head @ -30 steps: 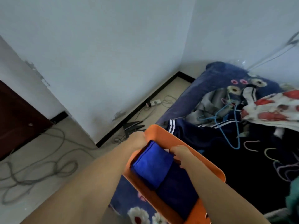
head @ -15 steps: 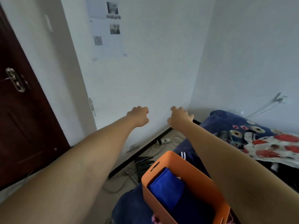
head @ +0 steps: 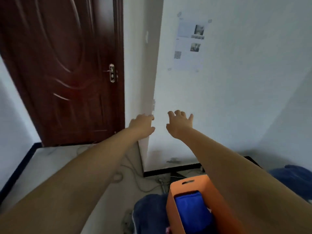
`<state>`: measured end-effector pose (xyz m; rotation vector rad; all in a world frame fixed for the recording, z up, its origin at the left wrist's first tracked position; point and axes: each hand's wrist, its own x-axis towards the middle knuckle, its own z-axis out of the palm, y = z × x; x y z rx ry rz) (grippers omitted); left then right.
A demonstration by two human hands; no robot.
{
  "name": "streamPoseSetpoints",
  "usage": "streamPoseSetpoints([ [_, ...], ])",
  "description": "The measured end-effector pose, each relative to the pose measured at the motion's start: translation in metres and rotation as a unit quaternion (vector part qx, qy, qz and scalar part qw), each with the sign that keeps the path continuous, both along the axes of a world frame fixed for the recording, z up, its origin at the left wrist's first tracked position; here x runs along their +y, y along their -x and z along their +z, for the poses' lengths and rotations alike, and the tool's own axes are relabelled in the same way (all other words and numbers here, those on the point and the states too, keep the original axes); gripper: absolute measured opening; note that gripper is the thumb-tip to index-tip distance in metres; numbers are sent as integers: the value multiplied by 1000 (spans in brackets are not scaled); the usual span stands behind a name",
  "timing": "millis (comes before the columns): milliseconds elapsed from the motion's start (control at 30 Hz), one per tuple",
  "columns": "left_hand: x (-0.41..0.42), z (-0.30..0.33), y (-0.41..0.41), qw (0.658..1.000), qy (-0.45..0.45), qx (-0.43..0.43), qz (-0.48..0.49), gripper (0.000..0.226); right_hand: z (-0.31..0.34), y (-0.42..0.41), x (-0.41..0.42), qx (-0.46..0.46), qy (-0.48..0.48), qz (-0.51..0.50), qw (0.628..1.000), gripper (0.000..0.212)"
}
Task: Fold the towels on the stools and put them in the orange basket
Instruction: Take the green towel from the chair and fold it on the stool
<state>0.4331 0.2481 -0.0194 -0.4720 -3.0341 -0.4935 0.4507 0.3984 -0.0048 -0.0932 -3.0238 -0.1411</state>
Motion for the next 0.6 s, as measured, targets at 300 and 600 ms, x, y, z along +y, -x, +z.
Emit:
streamPoseSetpoints([
  [300, -219, -1, -160, 956, 29, -17, 290, 47, -14, -62, -221, -41, 49, 296, 953, 50],
  [600, -362, 14, -388, 848, 47, -13, 528, 49, -2, -232, -423, -45, 63, 526, 847, 49],
])
